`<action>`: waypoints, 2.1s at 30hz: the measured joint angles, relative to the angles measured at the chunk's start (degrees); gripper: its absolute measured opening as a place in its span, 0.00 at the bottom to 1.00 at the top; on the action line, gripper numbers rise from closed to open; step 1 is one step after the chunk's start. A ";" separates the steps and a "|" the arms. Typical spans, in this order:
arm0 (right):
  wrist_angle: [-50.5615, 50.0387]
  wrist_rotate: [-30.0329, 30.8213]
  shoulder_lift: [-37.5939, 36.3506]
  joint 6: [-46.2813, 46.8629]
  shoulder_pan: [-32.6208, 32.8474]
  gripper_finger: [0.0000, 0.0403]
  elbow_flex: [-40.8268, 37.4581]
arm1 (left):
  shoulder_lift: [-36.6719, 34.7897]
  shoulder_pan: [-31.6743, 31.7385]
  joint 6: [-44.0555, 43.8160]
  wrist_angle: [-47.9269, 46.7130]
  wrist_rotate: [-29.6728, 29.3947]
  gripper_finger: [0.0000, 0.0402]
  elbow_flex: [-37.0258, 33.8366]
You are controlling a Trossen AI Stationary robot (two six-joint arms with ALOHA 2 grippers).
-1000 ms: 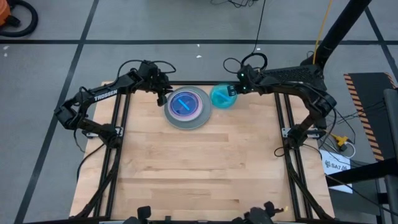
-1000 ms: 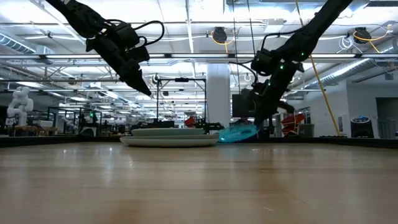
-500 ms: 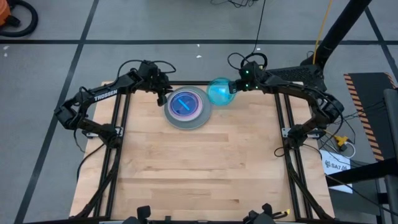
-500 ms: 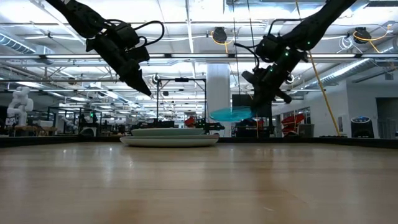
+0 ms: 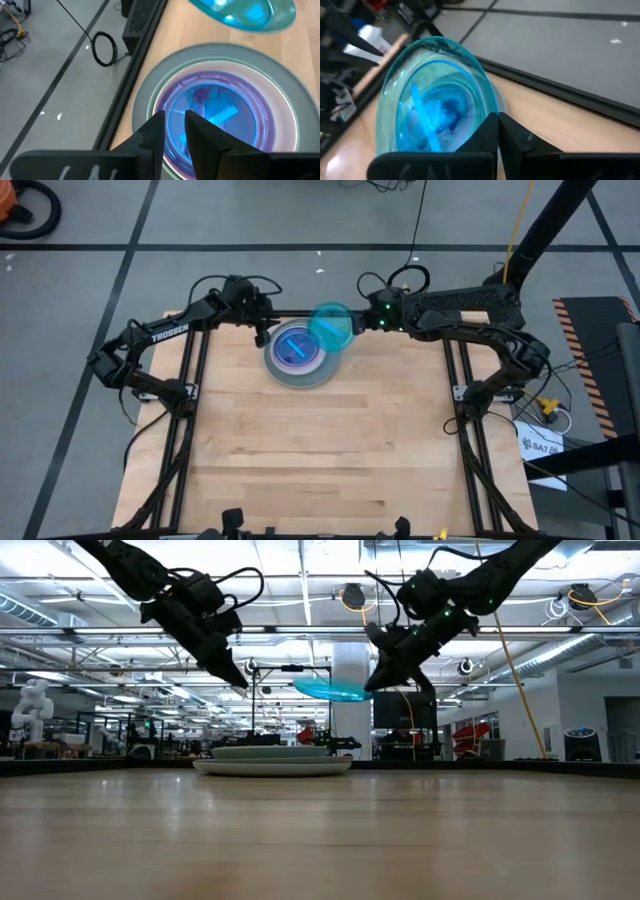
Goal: Stack plastic plates
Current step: Stack the blue plate on top of the blue plate, then return to Home Position
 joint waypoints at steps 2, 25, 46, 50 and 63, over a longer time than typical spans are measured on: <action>2.59 1.45 0.60 1.00 1.38 0.00 0.00 | 0.00 0.00 -0.05 1.06 0.00 0.21 0.06; -7.34 -1.94 27.30 3.76 5.97 0.00 25.98 | -4.98 4.01 -1.14 6.24 -4.63 0.21 0.17; -10.38 2.73 29.01 3.41 9.62 0.20 28.41 | -4.98 4.79 -3.30 4.57 -3.66 0.21 0.17; -13.91 2.55 27.53 -2.35 9.63 0.26 28.38 | -5.09 4.71 -7.87 2.98 5.23 0.21 -0.15; 6.61 -10.34 2.44 -36.01 16.10 0.23 -0.09 | -29.08 -9.84 -19.80 17.39 11.76 0.12 -14.85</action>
